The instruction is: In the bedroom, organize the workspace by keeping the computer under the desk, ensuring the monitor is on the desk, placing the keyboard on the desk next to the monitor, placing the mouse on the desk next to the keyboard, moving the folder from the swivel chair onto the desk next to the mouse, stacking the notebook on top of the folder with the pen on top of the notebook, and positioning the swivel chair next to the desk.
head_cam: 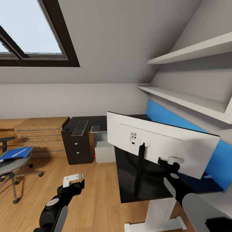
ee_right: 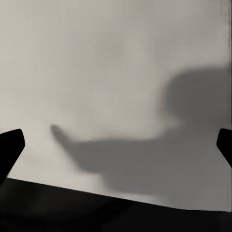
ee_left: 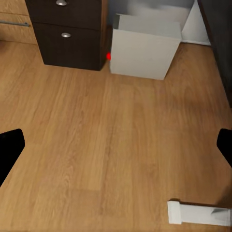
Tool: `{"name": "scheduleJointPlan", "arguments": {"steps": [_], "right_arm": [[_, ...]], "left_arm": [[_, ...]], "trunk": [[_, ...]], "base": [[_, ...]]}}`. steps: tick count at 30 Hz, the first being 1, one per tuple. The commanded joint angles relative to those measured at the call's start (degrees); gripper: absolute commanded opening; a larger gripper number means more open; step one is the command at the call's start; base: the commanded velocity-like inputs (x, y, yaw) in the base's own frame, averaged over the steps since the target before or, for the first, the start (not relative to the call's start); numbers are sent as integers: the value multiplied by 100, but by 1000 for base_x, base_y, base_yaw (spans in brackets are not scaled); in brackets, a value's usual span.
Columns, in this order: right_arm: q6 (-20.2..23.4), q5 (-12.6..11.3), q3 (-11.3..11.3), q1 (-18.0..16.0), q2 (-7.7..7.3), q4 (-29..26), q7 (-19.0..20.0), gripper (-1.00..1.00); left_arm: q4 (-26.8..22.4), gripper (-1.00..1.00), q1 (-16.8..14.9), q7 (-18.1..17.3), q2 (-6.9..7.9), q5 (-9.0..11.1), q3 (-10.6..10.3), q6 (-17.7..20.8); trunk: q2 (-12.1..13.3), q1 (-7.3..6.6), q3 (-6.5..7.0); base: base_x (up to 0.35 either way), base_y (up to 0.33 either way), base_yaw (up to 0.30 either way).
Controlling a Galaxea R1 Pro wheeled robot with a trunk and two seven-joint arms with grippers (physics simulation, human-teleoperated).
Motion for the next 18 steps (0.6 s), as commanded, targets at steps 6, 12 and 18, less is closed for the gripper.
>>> {"name": "scheduleJointPlan", "arguments": {"steps": [6,12,18], "right_arm": [[-24,-47,46,-6,-17,2,-30,100],[-22,-47,44,-6,-18,2,-30,100],[-23,-47,44,-6,-25,-4,-30,100]], "left_arm": [[6,100,-5,27,7,62,-6,2],[13,100,-5,25,8,59,-4,20],[10,100,-5,37,8,61,-5,28]], "trunk": [[-7,3,-9],[-7,3,-9],[-7,3,-9]], "base": [[268,-79,0],[188,-9,0],[31,-1,0]]}}
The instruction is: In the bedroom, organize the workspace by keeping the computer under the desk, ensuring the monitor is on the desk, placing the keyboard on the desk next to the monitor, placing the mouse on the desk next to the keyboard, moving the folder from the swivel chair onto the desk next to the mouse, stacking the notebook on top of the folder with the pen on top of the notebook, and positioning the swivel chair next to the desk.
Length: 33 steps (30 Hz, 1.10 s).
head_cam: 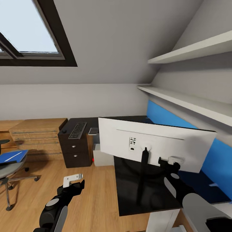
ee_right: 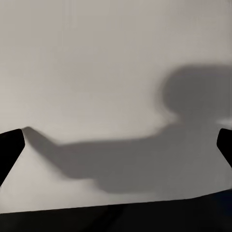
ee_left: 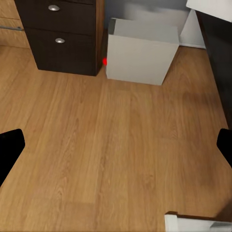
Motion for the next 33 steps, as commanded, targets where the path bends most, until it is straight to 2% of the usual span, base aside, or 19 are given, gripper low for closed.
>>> {"name": "scheduleJointPlan", "arguments": {"steps": [1,10,26,29,33], "right_arm": [[-23,-46,50,-7,-6,-1,-27,100],[-22,-46,50,-7,-9,-3,-34,100],[-18,-48,49,-7,-37,-12,-35,100],[-8,-56,43,-7,-133,-17,-34,100],[11,-69,39,-7,-271,-27,-34,100]], "left_arm": [[-8,100,-5,52,0,61,-2,23],[-17,100,-5,54,0,61,6,26],[-18,100,-5,63,0,61,11,27],[-18,100,-5,63,0,61,78,33],[-18,100,-5,63,0,63,374,34]], "trunk": [[-8,2,-9],[-8,2,-9],[-8,2,-9],[-8,2,-9],[-8,2,-9]], "base": [[64,0,0],[236,0,0],[135,0,0],[12,0,0],[3,0,0]]}}
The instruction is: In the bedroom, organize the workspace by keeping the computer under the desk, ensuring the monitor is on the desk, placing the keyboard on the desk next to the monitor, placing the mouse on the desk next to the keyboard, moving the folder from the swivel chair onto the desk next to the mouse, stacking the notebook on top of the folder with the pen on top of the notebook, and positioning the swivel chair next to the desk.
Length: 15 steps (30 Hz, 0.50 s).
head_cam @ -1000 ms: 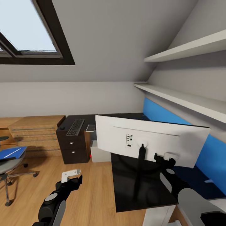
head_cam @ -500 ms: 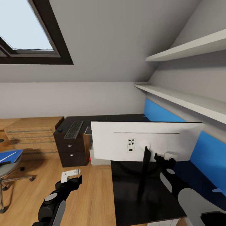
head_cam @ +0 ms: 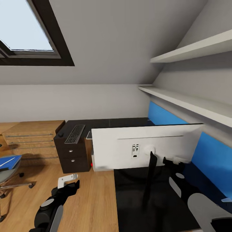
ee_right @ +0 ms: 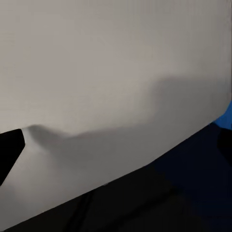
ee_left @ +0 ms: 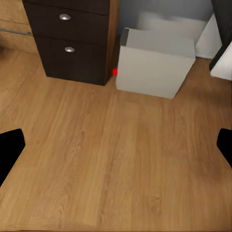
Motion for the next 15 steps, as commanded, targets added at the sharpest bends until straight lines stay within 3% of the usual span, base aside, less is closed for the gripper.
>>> {"name": "scheduleJointPlan", "arguments": {"steps": [1,5,15], "right_arm": [[-20,-59,48,-6,-18,2,-29,100],[-10,-74,33,-6,-147,-1,-37,100],[17,-79,19,-6,-275,-1,-52,100]], "left_arm": [[-7,100,-5,41,-3,67,47,22],[-7,100,-5,37,-5,72,285,22],[-10,100,-5,36,4,72,369,11]], "trunk": [[-8,2,-9],[-8,2,-9],[-8,2,-9]], "base": [[1,0,0],[0,0,0],[24,0,0]]}}
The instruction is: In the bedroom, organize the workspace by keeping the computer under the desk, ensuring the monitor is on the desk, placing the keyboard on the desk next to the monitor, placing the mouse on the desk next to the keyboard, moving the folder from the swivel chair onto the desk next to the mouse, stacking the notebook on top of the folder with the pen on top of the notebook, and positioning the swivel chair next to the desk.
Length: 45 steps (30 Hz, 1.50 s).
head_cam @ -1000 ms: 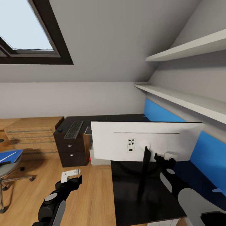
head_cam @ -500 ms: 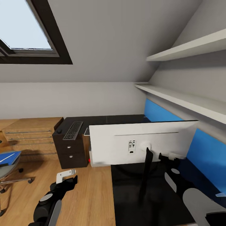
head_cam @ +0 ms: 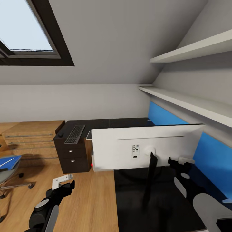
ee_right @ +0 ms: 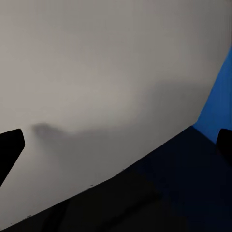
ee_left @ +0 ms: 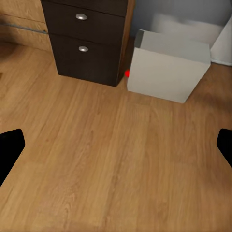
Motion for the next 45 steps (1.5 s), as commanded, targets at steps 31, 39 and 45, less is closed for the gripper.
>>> {"name": "scheduleJointPlan", "arguments": {"steps": [31,39,45], "right_arm": [[450,-106,48,-13,-140,-4,-21,100],[450,-106,48,-7,-136,-10,-24,100],[450,-106,48,-13,-133,-14,-24,100]], "left_arm": [[-13,100,-5,36,24,53,128,-5],[-13,100,-5,43,24,53,130,-2],[-6,100,-5,46,24,49,130,-2]], "trunk": [[-7,3,-10],[-7,3,-10],[-7,3,-10]], "base": [[105,0,0],[-121,0,0],[-72,0,0]]}}
